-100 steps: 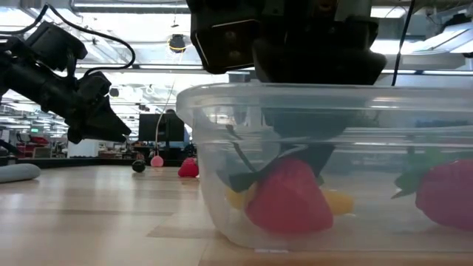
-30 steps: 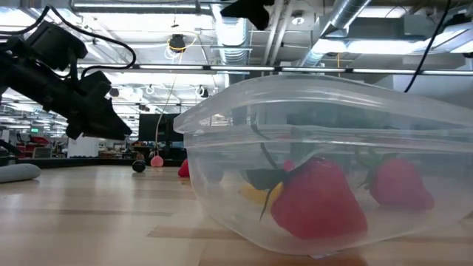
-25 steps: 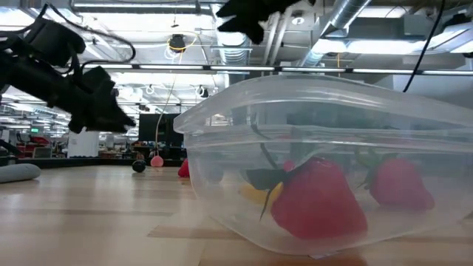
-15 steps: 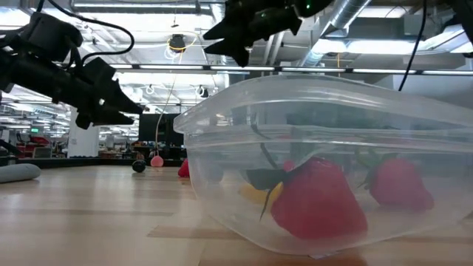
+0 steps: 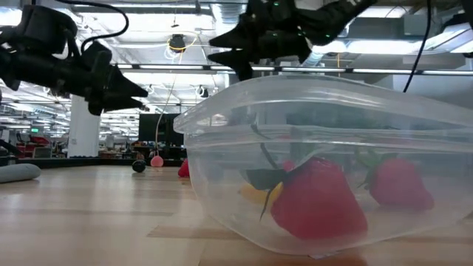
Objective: Pick and placing Produce into tupperware
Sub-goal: Put the top black cherry into the transparent bin
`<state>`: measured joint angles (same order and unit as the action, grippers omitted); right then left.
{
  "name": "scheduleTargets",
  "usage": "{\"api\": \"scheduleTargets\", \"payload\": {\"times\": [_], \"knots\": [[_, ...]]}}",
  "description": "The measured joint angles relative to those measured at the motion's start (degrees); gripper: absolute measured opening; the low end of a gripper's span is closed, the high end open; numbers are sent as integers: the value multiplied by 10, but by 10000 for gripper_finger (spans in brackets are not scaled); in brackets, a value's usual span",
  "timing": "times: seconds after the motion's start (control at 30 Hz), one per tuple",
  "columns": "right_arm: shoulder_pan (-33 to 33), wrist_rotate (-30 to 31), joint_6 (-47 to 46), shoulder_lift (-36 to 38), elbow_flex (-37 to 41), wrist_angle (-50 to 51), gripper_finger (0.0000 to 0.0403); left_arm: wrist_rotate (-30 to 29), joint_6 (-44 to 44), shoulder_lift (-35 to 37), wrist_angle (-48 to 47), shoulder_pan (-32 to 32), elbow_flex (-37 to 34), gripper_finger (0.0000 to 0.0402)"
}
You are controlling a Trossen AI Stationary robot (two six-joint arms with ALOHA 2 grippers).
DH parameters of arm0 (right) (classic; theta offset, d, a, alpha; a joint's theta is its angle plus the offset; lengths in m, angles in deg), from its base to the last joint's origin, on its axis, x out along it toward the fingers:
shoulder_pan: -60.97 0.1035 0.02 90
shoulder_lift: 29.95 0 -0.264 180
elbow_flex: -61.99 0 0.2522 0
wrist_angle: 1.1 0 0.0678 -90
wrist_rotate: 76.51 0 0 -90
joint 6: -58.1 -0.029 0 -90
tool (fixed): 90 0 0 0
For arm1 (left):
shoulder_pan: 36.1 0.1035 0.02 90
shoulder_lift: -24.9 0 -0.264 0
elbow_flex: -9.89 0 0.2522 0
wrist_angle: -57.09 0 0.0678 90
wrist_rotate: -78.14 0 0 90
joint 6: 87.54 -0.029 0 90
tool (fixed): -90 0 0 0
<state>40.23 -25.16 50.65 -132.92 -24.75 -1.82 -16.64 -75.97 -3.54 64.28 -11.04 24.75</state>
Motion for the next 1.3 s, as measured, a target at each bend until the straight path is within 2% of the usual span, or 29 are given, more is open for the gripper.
{"api": "scheduleTargets", "payload": {"times": [0.13, 0.37, 0.5, 0.6, 0.73, 0.97, 1.3], "knots": [[1, -1, -5, 44, 80, -23, 212, 14, -41, -1, -35, 0, 27, 266], [0, 12, -22, 132, 223, -118, 212, 10, -167, -2, -219, 0, 134, 266], [0, 40, -41, 166, 298, -140, 212, 10, -176, -25, -326, 0, 198, 266], [1, 44, -61, 184, 343, -195, 212, 10, -172, -66, -382, 0, 240, 266], [1, 44, -71, 204, 367, -240, 212, 32, -154, -147, -418, 0, 280, 266], [1, 42, -71, 214, 368, -238, 212, 55, -176, -280, -437, -15, 326, 266], [1, 40, -71, 214, 368, -226, 212, 60, -243, -384, -467, -41, 353, 266]]}}
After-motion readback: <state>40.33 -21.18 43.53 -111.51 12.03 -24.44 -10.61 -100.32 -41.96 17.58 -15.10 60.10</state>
